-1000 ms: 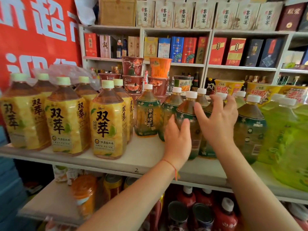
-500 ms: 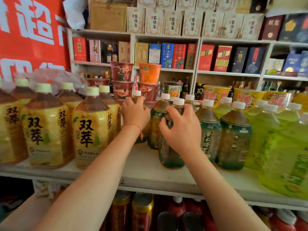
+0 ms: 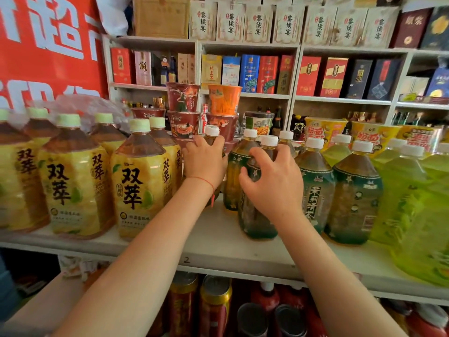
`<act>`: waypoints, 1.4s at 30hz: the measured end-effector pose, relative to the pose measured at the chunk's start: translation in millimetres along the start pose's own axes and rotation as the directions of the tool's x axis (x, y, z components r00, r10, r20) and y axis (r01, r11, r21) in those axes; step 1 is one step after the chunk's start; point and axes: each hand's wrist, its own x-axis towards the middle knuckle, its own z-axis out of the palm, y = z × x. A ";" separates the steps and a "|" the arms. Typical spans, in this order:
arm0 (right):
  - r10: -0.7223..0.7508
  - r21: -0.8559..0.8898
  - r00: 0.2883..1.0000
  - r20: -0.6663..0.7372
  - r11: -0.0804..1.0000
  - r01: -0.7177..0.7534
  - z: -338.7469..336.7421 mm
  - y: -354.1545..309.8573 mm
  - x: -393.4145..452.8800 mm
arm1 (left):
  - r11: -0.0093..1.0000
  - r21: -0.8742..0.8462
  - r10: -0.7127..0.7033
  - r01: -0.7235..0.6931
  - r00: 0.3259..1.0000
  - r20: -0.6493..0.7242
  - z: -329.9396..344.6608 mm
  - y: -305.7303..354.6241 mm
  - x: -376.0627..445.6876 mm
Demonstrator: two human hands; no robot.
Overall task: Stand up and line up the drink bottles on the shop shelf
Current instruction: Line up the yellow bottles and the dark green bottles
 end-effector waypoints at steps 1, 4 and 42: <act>0.002 -0.002 1.000 0.004 1.000 -0.002 0.3 0.1 -0.2 | 1.000 -0.002 0.031 -0.031 0.999 0.036 -3.1 -2.6 -0.4; 0.003 -0.002 1.000 0.013 1.000 -0.003 0.5 0.3 -0.3 | 0.994 -0.074 0.091 -0.085 0.992 0.083 -10.9 -9.4 -7.4; -0.182 0.855 0.876 0.446 0.377 -0.357 -47.8 -4.8 -44.7 | 0.058 -0.942 -0.118 0.330 0.939 0.322 -31.5 -22.2 -75.7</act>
